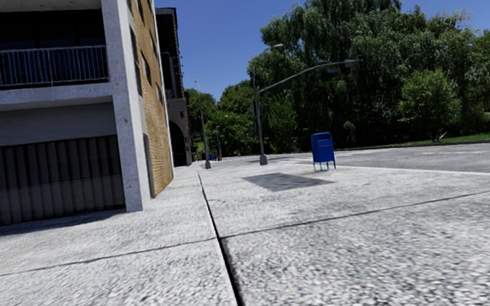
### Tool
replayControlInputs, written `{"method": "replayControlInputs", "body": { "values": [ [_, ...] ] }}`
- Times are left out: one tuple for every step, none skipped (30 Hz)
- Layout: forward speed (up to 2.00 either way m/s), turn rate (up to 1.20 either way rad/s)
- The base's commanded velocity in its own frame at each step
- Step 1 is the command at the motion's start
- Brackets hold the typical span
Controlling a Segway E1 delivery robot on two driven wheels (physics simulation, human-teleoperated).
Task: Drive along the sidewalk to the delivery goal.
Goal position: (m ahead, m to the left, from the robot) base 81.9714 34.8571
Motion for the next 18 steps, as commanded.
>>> {"method": "replayControlInputs", "body": {
  "values": [
    [2.00, 0.00],
    [2.00, 0.00],
    [2.00, 0.00],
    [2.00, 0.00],
    [2.00, 0.00],
    [2.00, 0.00],
    [2.00, 0.00],
    [2.00, 0.00],
    [2.00, 0.00],
    [2.00, 0.00],
    [2.00, 0.00],
    [2.00, 0.00],
    [2.00, 0.00],
    [2.00, 0.00],
    [2.00, 0.00],
    [2.00, 0.00],
    [2.00, 0.00],
    [2.00, 0.00]
  ]
}}
